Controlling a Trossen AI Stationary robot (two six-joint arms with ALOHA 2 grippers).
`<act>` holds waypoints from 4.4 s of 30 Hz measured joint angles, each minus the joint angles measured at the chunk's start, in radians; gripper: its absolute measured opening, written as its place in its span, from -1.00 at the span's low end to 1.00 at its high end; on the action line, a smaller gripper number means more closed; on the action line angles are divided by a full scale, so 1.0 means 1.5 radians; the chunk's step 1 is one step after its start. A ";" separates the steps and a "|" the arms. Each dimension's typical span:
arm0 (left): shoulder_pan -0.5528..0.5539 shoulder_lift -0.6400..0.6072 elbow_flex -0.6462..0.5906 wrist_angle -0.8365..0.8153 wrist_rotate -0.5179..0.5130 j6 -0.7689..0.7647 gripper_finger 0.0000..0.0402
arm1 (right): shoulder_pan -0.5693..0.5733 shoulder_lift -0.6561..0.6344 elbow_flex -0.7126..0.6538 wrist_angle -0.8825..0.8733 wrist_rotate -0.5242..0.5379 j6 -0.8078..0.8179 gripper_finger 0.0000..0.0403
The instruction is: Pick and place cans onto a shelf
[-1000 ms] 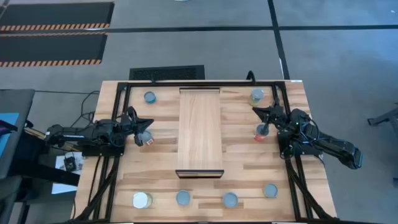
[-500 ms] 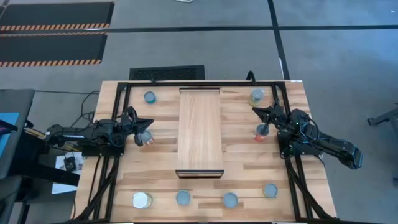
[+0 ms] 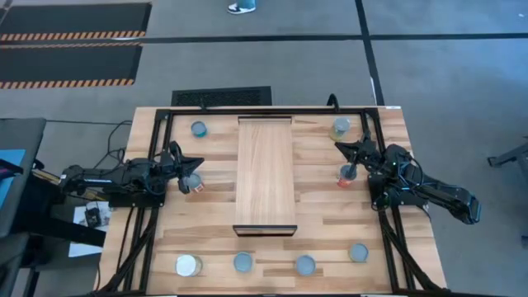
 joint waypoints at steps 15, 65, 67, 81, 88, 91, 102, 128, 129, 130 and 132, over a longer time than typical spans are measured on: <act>0.000 0.000 0.000 0.000 0.000 0.000 -1.00 | 0.000 0.000 0.000 0.000 0.000 0.000 -0.81; 0.000 0.000 0.000 0.000 -0.005 0.000 -1.00 | 0.239 0.331 0.303 -0.273 0.037 0.070 -0.97; 0.000 0.000 0.000 0.000 -0.005 0.000 -1.00 | 0.254 0.356 0.322 -0.309 0.048 0.095 -0.97; 0.000 0.000 0.000 0.000 0.001 0.000 -1.00 | 0.283 0.494 0.433 -0.513 0.143 0.208 -0.97; 0.000 0.000 0.000 0.000 0.018 0.005 -1.00 | 0.231 0.540 0.433 -0.531 0.099 0.175 -0.97; 0.000 0.001 0.000 -0.002 0.033 0.006 -1.00 | 0.237 0.547 0.433 -0.578 0.083 0.201 -0.94; 0.000 0.001 0.000 -0.002 0.068 0.052 -1.00 | 0.328 0.562 0.475 -0.721 0.073 0.355 -0.75; 0.000 0.001 0.000 0.000 0.061 0.076 -1.00 | 0.363 0.805 0.477 -0.763 0.164 0.410 -0.33; 0.000 0.001 0.000 0.000 0.061 0.074 -1.00 | 0.363 0.808 0.478 -0.762 0.164 0.400 -0.43; 0.000 0.001 0.000 0.000 0.061 0.069 -1.00 | 0.364 0.809 0.478 -0.760 0.165 0.392 -0.54; 0.000 0.001 0.000 0.000 0.061 0.059 -1.00 | 0.364 0.809 0.481 -0.755 0.165 0.378 -0.76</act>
